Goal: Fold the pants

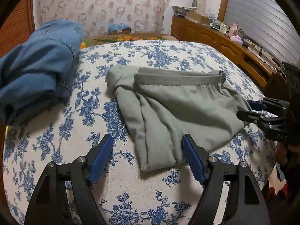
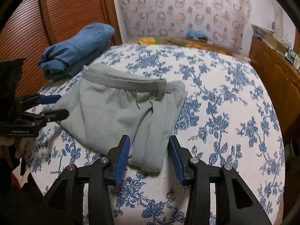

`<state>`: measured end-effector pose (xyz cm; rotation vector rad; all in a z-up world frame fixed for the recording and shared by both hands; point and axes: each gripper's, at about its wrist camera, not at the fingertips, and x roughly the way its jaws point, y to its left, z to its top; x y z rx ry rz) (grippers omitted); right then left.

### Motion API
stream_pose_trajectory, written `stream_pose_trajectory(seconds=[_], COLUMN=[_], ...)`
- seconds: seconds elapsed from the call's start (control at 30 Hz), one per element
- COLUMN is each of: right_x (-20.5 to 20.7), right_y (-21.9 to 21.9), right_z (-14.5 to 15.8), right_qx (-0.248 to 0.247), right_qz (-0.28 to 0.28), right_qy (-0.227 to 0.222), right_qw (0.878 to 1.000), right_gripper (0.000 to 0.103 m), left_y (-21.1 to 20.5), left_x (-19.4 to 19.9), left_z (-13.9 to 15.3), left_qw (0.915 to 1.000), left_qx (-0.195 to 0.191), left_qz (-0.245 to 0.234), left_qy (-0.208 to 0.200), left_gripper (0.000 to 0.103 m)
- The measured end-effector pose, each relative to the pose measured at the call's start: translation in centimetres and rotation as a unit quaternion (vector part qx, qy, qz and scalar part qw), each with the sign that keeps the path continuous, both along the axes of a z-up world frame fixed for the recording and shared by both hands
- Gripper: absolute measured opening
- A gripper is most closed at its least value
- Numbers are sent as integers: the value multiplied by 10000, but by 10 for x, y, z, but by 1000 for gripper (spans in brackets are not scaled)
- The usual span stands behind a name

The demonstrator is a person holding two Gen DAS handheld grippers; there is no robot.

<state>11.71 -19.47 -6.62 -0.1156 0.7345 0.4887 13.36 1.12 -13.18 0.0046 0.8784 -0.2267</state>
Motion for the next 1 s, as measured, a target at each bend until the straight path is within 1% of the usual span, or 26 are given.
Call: stream_pose_trajectory(seconds=[0.13, 0.33, 0.5, 0.57, 0.6, 0.7, 0.73, 0.77, 0.87, 0.93, 0.97, 1.0], right_x=[-2, -18, -28, -28, -27, -25, -25, -25, -27, -29, -29, -28], right_y=[-5, -29, -36, -35, -32, -24, -21, -19, -18, -26, -28, -32], right_z=[-1, -1, -1, -1, 0, 0, 0, 0, 3, 10, 11, 12], right_qx=[26, 194, 82, -6, -72, -123, -131, -142, -244, -369, -444, -369], right_qz=[4, 28, 121, 125, 126, 234, 292, 358, 372, 205, 82, 112], right_qy=[23, 123, 75, 47, 28, 1, -13, -27, -202, -363, -390, -329], right_qw=[10000, 9997, 9999, 9999, 9999, 9997, 9995, 9993, 9988, 9985, 9982, 9987], right_gripper=[46, 46, 46, 41, 40, 31, 23, 13, 7, 5, 5, 5], left_y=[1, 1, 1, 1, 1, 1, 1, 1, 1, 1, 1, 0], left_x=[-1, -2, -2, -2, -2, -2, -2, -2, -2, -2, -2, -2], left_z=[-1, -2, -2, -2, -2, -2, -2, -2, -2, -2, -2, -2], left_qw=[10000, 10000, 10000, 10000, 10000, 10000, 10000, 10000, 9999, 10000, 10000, 10000], left_qx=[-16, 5, -3, -4, -5, -1, -2, -2, 0, -5, -8, 8], left_qz=[7, 0, -1, -2, -3, -2, -4, -4, -4, -8, -19, -19], left_qy=[-76, -97, -98, -99, -100, -99, -100, -100, -100, -98, -91, -93], left_gripper=[79, 80, 80, 80, 80, 80, 80, 80, 80, 80, 81, 81])
